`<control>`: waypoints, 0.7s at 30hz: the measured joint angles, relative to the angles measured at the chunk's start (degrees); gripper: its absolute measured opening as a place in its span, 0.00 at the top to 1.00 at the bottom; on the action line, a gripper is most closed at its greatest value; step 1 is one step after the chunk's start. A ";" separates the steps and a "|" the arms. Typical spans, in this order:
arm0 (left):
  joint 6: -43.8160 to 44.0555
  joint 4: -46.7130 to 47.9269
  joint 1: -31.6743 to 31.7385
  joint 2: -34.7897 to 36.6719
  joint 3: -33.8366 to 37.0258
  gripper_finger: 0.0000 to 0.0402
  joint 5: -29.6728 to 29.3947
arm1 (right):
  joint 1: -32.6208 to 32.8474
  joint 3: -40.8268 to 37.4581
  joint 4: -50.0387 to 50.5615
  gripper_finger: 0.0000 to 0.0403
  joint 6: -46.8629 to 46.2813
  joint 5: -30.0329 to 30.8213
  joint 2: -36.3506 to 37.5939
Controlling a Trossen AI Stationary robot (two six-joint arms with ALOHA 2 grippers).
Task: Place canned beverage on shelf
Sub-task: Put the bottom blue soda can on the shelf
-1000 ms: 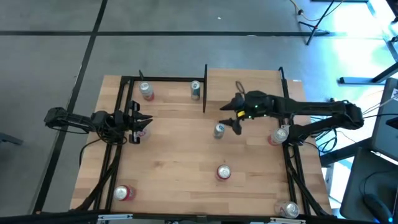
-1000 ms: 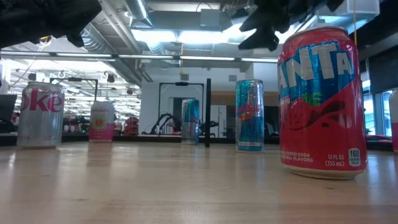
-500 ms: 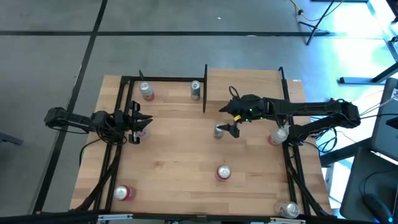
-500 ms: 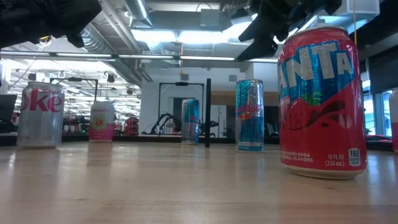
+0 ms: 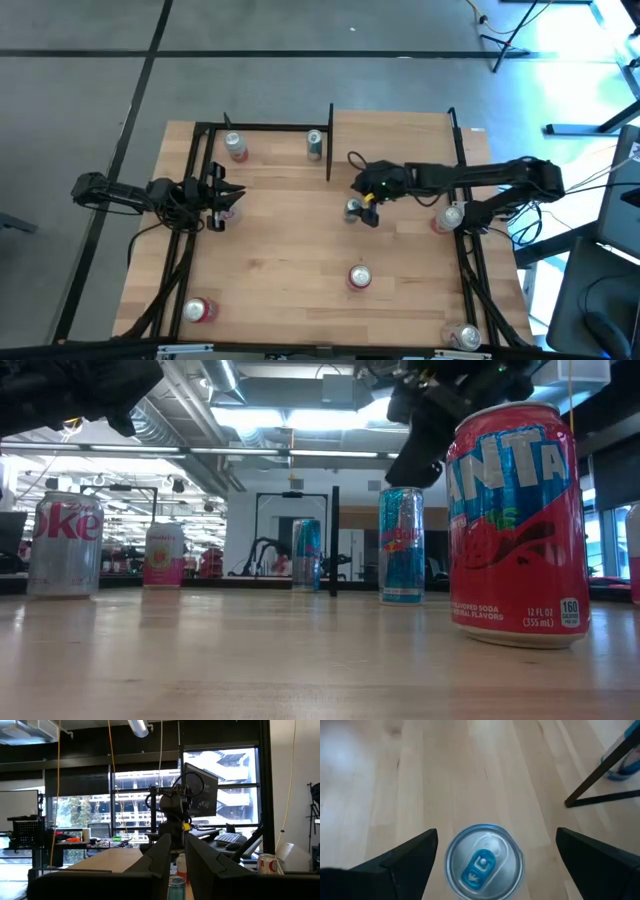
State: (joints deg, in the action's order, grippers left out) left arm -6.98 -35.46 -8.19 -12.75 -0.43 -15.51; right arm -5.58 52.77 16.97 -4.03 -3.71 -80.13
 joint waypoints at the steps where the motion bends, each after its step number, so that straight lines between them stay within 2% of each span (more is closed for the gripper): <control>1: 0.21 0.00 0.00 0.00 0.00 0.88 0.00 | 0.01 0.00 0.01 0.03 -0.01 -0.08 -0.29; 7: 0.44 0.02 0.02 0.00 0.00 0.88 -0.01 | 2.34 0.00 0.36 0.03 0.04 0.03 -0.95; 14: 0.44 0.02 0.02 0.00 0.00 0.88 -0.02 | 5.73 -0.02 4.04 0.03 1.08 10.94 -1.49; 21: 0.43 -0.05 0.02 0.02 0.00 0.88 -0.03 | 6.38 -0.03 1.65 0.03 1.01 12.07 -3.13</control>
State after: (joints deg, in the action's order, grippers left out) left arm -6.55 -35.52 -8.16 -12.73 -0.43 -15.54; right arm 0.80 52.74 18.63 -3.02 8.36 -83.26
